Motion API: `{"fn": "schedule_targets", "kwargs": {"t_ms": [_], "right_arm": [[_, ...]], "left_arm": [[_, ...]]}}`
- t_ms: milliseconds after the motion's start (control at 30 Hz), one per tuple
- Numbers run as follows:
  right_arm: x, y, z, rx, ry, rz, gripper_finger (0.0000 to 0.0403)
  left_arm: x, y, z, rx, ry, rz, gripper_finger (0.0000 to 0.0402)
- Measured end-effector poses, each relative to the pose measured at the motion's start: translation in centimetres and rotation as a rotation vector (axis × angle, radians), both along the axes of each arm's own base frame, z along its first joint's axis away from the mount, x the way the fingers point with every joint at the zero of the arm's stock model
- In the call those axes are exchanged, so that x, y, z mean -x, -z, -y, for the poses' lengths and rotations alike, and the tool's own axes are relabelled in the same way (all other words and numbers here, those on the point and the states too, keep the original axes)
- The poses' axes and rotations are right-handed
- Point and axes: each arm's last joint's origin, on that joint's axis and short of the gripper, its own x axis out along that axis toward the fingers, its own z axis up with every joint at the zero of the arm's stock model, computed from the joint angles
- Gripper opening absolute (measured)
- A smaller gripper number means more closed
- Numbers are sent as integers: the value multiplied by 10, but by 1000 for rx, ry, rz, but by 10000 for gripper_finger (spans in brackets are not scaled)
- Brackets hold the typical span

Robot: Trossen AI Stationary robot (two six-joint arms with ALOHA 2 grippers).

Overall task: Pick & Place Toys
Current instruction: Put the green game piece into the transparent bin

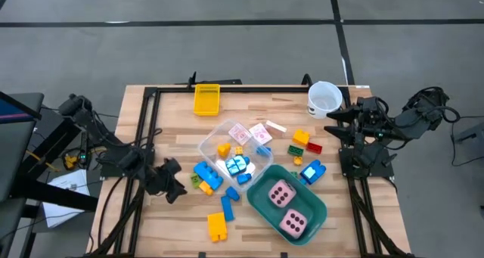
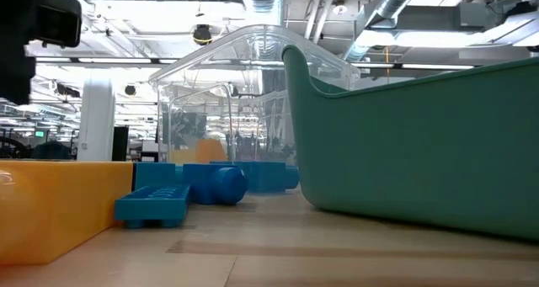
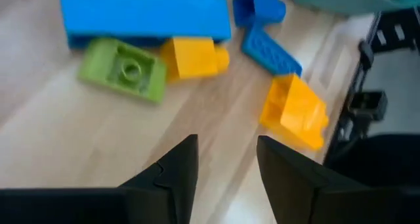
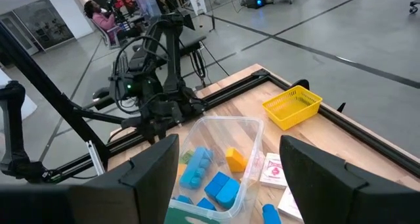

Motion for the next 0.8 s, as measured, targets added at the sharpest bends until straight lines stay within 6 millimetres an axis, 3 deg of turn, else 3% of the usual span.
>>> {"fn": "schedule_targets", "kwargs": {"t_ms": [167,400,800], "right_arm": [[0,0,0,0,0,0,254],[0,0,0,3,3,-2,254],[0,1,0,7,4,-8,254]], "left_arm": [[-1,0,-2,-13,-61,24,137],[0,7,-13,136,-353,-94,135],[-11,37,-20,122,-446,-192,135]]}}
